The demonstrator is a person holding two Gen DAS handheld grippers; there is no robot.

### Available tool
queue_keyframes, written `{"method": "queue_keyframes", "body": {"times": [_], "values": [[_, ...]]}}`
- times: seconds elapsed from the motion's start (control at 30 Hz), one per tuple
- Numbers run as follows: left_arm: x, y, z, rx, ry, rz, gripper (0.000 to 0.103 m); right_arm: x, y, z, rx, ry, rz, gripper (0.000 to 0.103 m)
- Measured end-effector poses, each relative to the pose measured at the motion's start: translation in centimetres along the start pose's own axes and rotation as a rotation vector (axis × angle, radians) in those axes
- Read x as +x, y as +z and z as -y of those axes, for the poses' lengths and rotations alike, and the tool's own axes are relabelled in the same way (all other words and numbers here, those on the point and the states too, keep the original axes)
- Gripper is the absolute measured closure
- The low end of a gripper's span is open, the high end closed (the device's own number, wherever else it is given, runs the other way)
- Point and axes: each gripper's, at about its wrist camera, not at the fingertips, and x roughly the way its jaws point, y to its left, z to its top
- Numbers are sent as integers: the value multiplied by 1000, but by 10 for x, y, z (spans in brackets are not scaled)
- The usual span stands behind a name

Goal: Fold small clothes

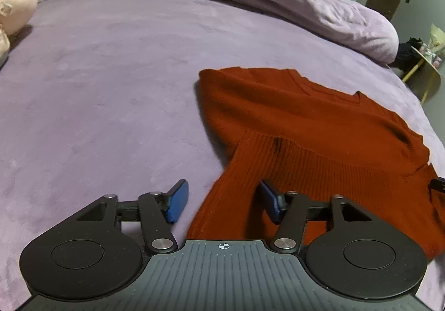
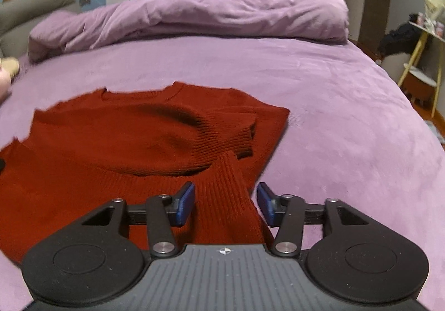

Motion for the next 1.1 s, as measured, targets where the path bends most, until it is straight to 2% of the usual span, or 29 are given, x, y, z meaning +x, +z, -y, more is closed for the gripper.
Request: {"method": "queue_keyframes", "body": {"times": [0.03,0.07,0.1,0.13,0.17,0.2,0.23,0.3,0.5,0.7,0.87,1.1], "values": [[0,0,1,2,-8,1,56,2,0,-1,-12,1,-3,72],[1,0,2,10,-16,2,58,3,0,-3,-25,-5,-2,76],[1,-1,5,24,-19,1,61,3,-1,-5,-44,-16,7,91],[2,0,7,37,-13,-8,61,0,-2,-7,-59,-20,14,95],[2,1,8,43,-17,-14,64,-2,-3,-8,-72,-17,20,95],[1,1,9,48,-31,-11,78,-4,-4,-10,-82,-20,30,96],[0,1,10,53,-32,-8,87,-6,-5,-12,-96,-21,38,97],[-6,2,14,75,-12,25,93,-12,-8,-16,-122,-39,60,98],[-49,16,28,114,-44,147,94,-46,1,-19,-103,-54,169,99],[-77,54,32,79,-53,283,94,-72,31,-14,-73,-82,292,99],[-64,81,37,71,-14,316,94,-59,58,-10,-39,-107,325,99],[-22,112,40,37,44,342,94,-14,100,-13,-39,-164,321,99]]}}
